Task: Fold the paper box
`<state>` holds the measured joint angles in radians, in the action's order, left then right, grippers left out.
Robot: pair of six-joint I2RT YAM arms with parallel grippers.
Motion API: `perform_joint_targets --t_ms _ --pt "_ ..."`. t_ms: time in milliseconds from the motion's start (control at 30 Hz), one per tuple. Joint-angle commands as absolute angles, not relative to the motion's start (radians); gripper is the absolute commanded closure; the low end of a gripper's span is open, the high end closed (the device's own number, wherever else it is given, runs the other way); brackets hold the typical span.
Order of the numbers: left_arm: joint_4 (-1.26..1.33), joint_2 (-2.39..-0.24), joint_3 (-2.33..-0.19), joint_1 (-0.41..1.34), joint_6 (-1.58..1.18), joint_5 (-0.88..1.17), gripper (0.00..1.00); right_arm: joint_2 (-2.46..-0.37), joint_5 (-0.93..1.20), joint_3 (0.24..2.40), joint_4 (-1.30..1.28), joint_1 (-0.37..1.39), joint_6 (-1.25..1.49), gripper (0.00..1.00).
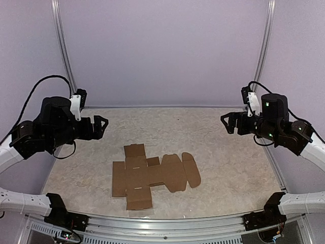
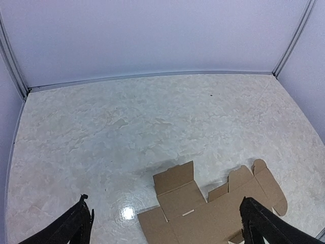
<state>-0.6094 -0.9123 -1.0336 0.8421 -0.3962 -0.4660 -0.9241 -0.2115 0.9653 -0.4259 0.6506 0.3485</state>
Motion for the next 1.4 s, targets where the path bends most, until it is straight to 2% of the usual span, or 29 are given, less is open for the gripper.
perform_joint_targets --t_ms 0,167,500,733,1000,1367 --pt "-0.602 -0.898 -0.977 0.837 -0.416 -0.467 0.01 -0.898 -0.284 0.928 -0.476 0.657 0.316 0.0" --pt "-0.577 -0.89 -0.939 0.807 -0.431 -0.44 0.01 -0.877 -0.262 0.902 -0.479 0.657 0.282 0.0" --pt "-0.56 -0.87 -0.862 0.687 -0.544 -0.28 0.01 -0.912 -0.221 0.948 -0.571 0.657 0.288 0.0" --pt "-0.509 -0.871 -0.759 0.634 -0.647 -0.152 0.01 -0.959 -0.19 0.935 -0.545 0.657 0.315 0.0" --pt "-0.418 -0.94 -0.647 0.551 -0.764 0.008 0.01 -1.065 -0.101 0.969 -0.53 0.657 0.306 0.0" --pt "-0.235 -1.075 -0.49 0.495 -0.857 0.225 0.04 -1.095 -0.076 0.94 -0.507 0.657 0.295 0.0"
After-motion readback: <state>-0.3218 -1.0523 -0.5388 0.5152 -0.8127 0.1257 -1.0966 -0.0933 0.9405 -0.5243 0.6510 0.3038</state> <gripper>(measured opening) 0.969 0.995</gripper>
